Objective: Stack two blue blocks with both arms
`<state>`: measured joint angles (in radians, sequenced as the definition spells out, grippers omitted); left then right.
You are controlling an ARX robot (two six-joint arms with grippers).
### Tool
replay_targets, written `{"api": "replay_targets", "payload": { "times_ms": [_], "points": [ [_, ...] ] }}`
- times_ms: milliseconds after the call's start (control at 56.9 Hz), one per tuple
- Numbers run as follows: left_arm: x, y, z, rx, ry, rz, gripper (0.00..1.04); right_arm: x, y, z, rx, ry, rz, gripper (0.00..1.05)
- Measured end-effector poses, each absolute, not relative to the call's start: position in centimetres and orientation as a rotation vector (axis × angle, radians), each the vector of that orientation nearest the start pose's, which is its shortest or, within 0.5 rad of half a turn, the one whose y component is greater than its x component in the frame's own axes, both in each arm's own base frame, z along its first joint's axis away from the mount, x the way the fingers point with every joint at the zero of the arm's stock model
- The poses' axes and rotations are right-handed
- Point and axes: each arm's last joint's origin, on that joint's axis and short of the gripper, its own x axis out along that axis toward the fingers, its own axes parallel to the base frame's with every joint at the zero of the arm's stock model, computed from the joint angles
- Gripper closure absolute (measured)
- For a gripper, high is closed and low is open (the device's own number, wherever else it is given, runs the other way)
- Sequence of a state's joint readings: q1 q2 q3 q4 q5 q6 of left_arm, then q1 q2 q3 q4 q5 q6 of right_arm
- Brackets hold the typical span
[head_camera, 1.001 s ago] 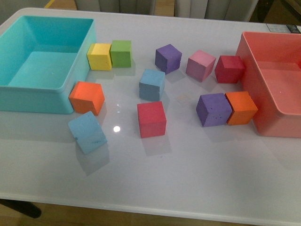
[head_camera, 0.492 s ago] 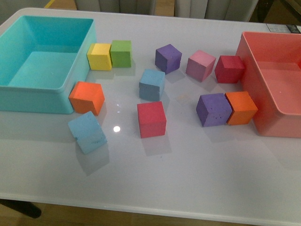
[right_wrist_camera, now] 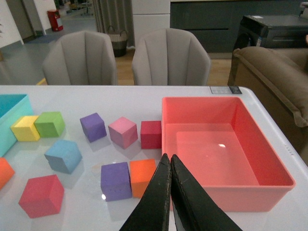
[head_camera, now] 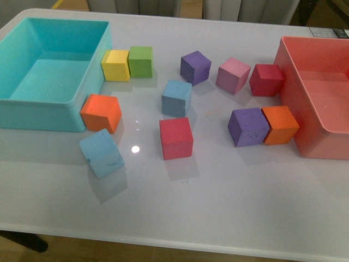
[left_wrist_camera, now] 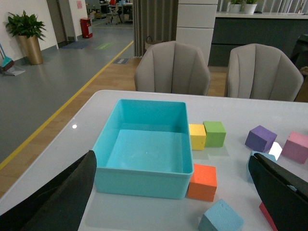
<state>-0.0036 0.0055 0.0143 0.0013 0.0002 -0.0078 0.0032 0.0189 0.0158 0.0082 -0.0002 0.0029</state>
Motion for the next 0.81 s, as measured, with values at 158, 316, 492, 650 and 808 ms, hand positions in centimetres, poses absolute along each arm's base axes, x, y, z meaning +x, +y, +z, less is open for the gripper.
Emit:
{"api": "replay_targets", "payload": {
  "times_ms": [158, 316, 492, 650, 808],
  "points": [
    [9.72, -0.04, 16.81, -0.008, -0.010, -0.004, 0.09, 9.72, 0.03, 16.85, 0.003, -0.010, 0.003, 1.03],
    [9.72, -0.04, 16.81, -0.008, -0.010, -0.004, 0.09, 9.71, 0.03, 16.85, 0.002, -0.011, 0.003, 1.01],
    [9.72, -0.04, 16.81, -0.008, -0.010, -0.004, 0.09, 9.71, 0.03, 16.85, 0.003, -0.011, 0.003, 0.70],
    [9.72, -0.04, 16.81, -0.008, -0.010, -0.004, 0.09, 9.71, 0.03, 16.85, 0.003, -0.011, 0.003, 0.33],
    [10.07, -0.76, 17.08, -0.008, 0.446, -0.051, 0.09, 9.71, 0.03, 16.86, 0.003, -0.012, 0.002, 0.07]
  ]
}}
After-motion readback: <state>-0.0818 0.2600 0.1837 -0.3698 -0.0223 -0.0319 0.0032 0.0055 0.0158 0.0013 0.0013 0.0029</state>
